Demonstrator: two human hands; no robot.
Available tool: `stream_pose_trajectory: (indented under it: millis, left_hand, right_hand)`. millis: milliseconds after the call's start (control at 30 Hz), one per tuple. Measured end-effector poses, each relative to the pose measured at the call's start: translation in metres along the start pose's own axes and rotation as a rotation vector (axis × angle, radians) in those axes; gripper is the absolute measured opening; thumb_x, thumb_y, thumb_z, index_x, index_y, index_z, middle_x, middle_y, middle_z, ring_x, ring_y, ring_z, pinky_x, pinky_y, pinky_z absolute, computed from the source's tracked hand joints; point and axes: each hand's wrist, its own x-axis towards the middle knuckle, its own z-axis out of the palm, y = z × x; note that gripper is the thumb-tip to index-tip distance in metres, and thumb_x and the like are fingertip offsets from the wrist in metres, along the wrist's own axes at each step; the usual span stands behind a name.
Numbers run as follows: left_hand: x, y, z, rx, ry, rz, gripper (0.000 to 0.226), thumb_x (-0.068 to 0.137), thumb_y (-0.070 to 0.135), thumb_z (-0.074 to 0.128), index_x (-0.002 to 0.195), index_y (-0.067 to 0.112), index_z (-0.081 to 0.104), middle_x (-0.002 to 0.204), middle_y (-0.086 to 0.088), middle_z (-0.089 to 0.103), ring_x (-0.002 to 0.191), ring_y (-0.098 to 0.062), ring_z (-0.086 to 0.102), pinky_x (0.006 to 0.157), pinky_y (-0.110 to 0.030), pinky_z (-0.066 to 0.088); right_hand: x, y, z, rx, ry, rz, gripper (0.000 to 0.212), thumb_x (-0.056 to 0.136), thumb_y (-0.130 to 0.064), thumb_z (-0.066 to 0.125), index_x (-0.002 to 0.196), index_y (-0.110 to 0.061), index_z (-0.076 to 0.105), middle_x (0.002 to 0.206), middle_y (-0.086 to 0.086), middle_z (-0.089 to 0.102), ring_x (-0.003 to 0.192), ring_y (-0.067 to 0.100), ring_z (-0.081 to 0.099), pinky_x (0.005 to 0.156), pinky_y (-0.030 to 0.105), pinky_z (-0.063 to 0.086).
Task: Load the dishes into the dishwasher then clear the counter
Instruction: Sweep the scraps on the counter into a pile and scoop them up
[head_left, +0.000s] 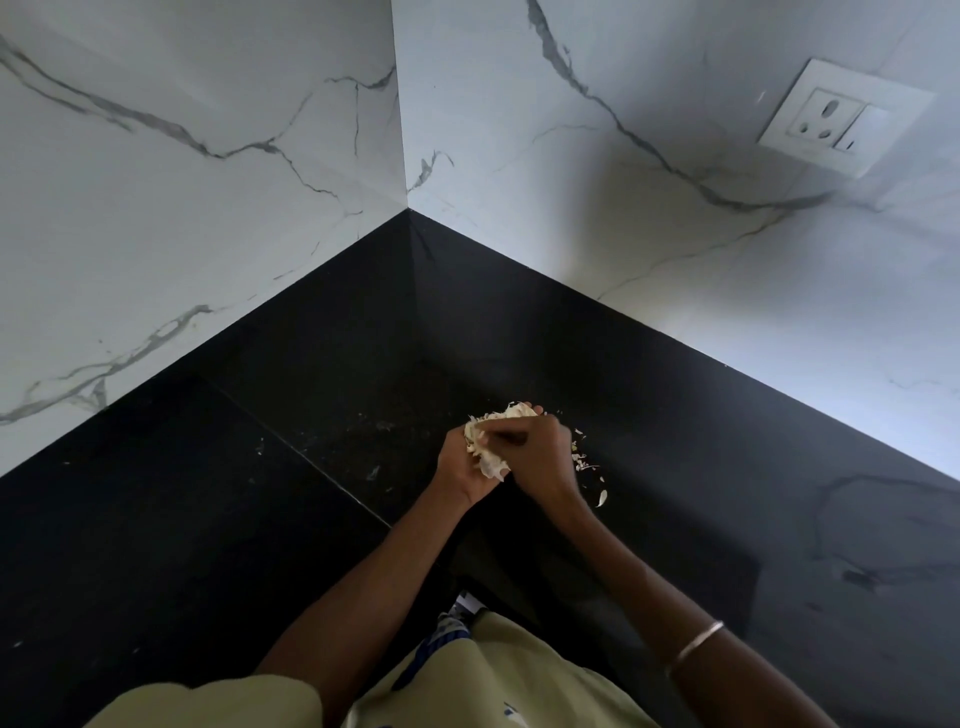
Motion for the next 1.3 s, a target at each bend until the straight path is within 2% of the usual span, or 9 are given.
stream_pose_trajectory:
  millis: [100,233,367,600,700,833,1000,1233,1300]
  left_hand:
    - [-0.001,0.004,-0.003,0.115,-0.036,0.047,0.053,0.099,0.021,0.025,0.139,-0.007,0.044,0.146,-0.025,0.044,0.134,-0.034,0.047,0.116,-0.042,0.033]
    - [-0.007,0.003,0.002,0.022,0.017,0.03,0.056,0.099,0.023,0.024,0.107,-0.011,0.068,0.113,-0.025,0.068,0.101,-0.033,0.07,0.085,-0.037,0.059]
    - [-0.005,0.005,-0.002,0.077,0.141,0.05,0.054,0.098,0.027,0.029,0.133,-0.009,0.05,0.123,-0.026,0.063,0.119,-0.036,0.058,0.108,-0.042,0.04]
    - [-0.011,0.0,0.002,0.104,0.214,0.089,0.045,0.103,0.023,0.028,0.099,-0.005,0.063,0.069,-0.016,0.072,0.064,-0.024,0.071,0.076,-0.03,0.053]
    - [-0.02,0.004,0.007,0.058,0.12,0.062,0.054,0.102,0.023,0.023,0.107,-0.008,0.067,0.089,-0.021,0.074,0.078,-0.028,0.074,0.072,-0.033,0.059]
    - [-0.016,0.009,0.001,-0.01,0.148,0.028,0.049,0.101,0.023,0.027,0.138,-0.005,0.044,0.141,-0.023,0.05,0.133,-0.034,0.046,0.105,-0.039,0.044]
    - [-0.016,0.01,-0.003,0.127,0.326,0.094,0.045,0.102,0.027,0.036,0.139,0.002,0.046,0.143,-0.018,0.048,0.138,-0.034,0.041,0.107,-0.043,0.04]
    - [0.002,0.015,-0.033,0.031,-0.006,0.158,0.057,0.098,0.019,0.027,0.149,-0.007,0.025,0.157,-0.026,0.023,0.146,-0.036,0.024,0.123,-0.045,0.01]
    - [-0.002,0.02,-0.036,0.035,0.085,0.161,0.058,0.1,0.02,0.024,0.152,-0.005,0.018,0.158,-0.024,0.021,0.147,-0.037,0.021,0.123,-0.045,0.009]
  right_hand:
    - [-0.005,-0.004,0.013,-0.167,-0.081,-0.133,0.021,0.085,-0.009,0.071,0.101,-0.021,0.077,0.097,-0.011,0.075,0.089,-0.009,0.064,0.081,0.004,0.046]
    - [-0.012,-0.004,0.018,-0.26,-0.139,-0.225,0.022,0.091,-0.005,0.063,0.104,-0.018,0.075,0.103,-0.005,0.073,0.093,-0.011,0.058,0.082,-0.002,0.039]
    - [-0.015,-0.003,0.015,-0.286,-0.172,-0.275,0.026,0.093,0.0,0.058,0.11,-0.013,0.072,0.111,-0.002,0.069,0.101,-0.007,0.053,0.083,-0.005,0.035]
    - [-0.012,-0.003,0.014,-0.267,-0.193,-0.353,0.022,0.091,-0.004,0.062,0.104,-0.017,0.073,0.104,-0.006,0.071,0.096,-0.009,0.061,0.086,0.009,0.048]
    - [-0.012,-0.002,0.011,-0.244,-0.109,-0.35,0.022,0.09,-0.004,0.063,0.107,-0.014,0.073,0.104,-0.004,0.072,0.094,-0.022,0.054,0.084,0.0,0.042]
    - [-0.008,0.001,0.007,-0.178,-0.08,-0.313,0.024,0.093,-0.003,0.061,0.11,-0.013,0.074,0.105,-0.001,0.074,0.098,-0.005,0.065,0.085,0.007,0.049]
    - [-0.006,0.005,0.001,-0.071,0.031,-0.256,0.023,0.091,-0.006,0.065,0.11,-0.015,0.074,0.106,-0.005,0.074,0.096,-0.005,0.067,0.081,0.012,0.053]
    - [-0.008,0.048,-0.042,-0.105,0.353,-0.07,0.024,0.088,-0.001,0.067,0.104,-0.017,0.075,0.101,-0.006,0.074,0.085,-0.003,0.069,0.075,0.003,0.048]
    - [-0.019,0.07,-0.058,-0.167,0.388,0.024,0.028,0.088,0.003,0.064,0.105,-0.017,0.075,0.102,-0.001,0.075,0.087,0.006,0.07,0.074,-0.004,0.04]
